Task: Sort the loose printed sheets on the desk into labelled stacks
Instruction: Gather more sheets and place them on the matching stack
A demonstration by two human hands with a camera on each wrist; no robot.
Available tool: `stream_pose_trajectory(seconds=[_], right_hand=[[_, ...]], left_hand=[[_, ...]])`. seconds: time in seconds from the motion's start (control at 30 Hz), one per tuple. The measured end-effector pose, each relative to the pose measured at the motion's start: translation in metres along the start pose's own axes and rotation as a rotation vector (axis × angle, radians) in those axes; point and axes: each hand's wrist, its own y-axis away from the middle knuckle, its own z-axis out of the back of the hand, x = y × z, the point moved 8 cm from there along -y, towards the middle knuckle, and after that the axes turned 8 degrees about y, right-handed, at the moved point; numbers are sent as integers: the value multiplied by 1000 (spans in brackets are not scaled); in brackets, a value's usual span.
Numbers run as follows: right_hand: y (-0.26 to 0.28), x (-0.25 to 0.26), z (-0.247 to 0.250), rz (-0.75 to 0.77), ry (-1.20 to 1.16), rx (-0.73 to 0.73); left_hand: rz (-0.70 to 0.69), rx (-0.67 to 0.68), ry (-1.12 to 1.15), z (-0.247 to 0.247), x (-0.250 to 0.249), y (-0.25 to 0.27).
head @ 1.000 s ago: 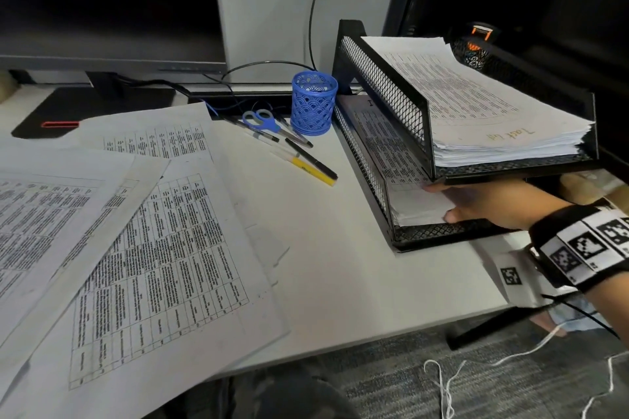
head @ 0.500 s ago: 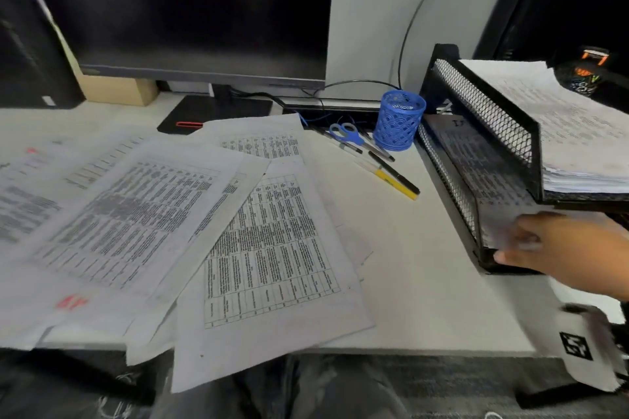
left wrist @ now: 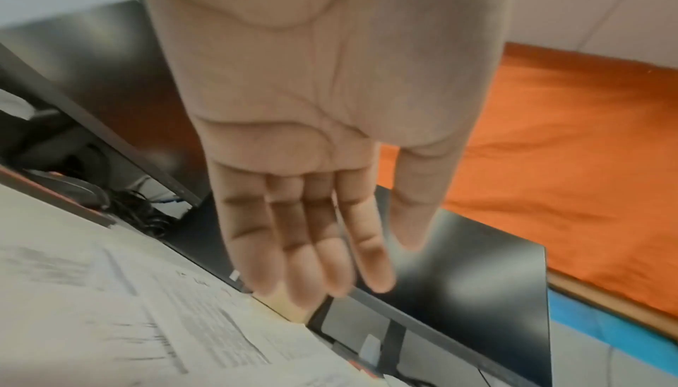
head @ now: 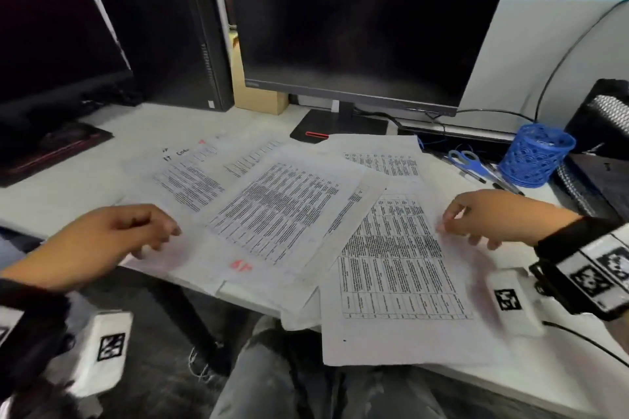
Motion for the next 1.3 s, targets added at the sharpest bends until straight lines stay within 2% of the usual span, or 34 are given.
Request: stream_pose_trajectory(seconds=[0.07,0.17,0.27,0.33,0.4,0.5,0.63,0.7,0.77,0.83,1.0,1.07,1.13,1.3], right_hand=[[-23,4,-6,-66,-6,39],[-43,6,-15,-142,-24,90],[-53,8,-22,-186,-77,117],[-59,6,-28,-211,-125,125],[-65,4,-33,-240,-146,113],[-74,2,-36,-230,-176,87],[-74,-13,-31,-278,-528,107],[-71,-22,-24,-287,-650,103],[-69,-29,-16,-260,-779,76],[-68,-37,-8,-232,-892,42],[-65,-25,-2,-119,-990,-34],[-65,-9,-3,-59,-1010,-46],[-66,9,-4,-7,-1022,-40],[-70,39,-6,28,-970,-48]], left_hand=[[-9,-4,-45,-2,-5,-35],[151,44,-276,-19,9,-85],[274,81,-239,-33,18,-117],[307,125,-310,-43,19,-125],[292,155,-423,-53,13,-129],[300,168,-426,-71,12,-131],[268,213,-529,-85,8,-129],[239,167,-499,-79,0,-126],[244,120,-442,-71,-4,-119],[262,71,-275,-65,1,-117],[329,48,454,-84,6,-106],[333,48,661,-101,1,-100],[296,93,737,-116,-8,-96],[220,91,662,-132,-23,-97]])
